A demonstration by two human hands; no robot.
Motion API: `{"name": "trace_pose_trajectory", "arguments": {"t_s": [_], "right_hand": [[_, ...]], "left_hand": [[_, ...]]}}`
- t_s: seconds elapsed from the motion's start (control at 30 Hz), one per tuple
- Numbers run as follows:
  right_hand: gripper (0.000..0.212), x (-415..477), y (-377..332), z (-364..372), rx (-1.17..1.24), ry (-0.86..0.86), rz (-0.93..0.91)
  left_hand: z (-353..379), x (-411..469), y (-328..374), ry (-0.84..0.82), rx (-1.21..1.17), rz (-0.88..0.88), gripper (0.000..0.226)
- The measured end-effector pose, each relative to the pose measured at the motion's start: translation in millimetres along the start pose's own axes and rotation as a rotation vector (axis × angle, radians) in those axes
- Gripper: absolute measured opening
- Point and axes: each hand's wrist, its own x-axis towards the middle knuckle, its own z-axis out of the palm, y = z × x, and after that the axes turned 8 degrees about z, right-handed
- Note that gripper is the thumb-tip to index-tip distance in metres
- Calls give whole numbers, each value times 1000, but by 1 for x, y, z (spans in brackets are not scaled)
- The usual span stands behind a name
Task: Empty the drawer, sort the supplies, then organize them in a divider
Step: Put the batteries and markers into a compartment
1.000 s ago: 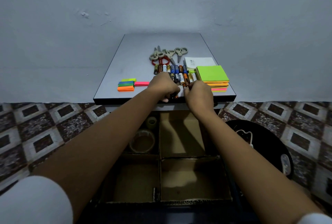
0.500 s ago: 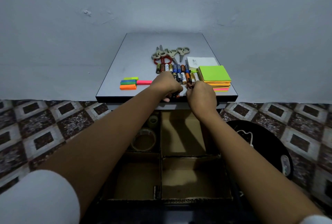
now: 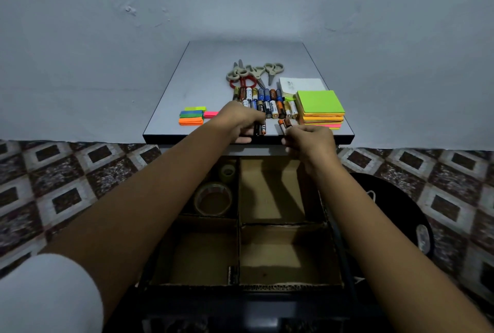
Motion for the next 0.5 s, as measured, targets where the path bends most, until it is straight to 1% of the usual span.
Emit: {"name": "trace_pose_trajectory", "arguments": {"t_s": [0.07,0.17,0.23,0.4,0.5], "right_hand": [[7,-7,5,-3,105,-77,50],[12,-21,17,-6,199,-178,103],[13,-31,29,-8,259,-251,141],[9,-54,66,-15,287,-378,297],[9,-66,86,-15,290,-390,375]], "left_hand": [[-7,-7,-5,-20,-90,-27,10],[-18,-26,-20,-72,-217,-64,9],[-26,-42,-35,-120,-259,-80,8],[-40,-79,-88,-210,-192,-130,4],[-44,-91,-126,-262,-103,-212,3]]}}
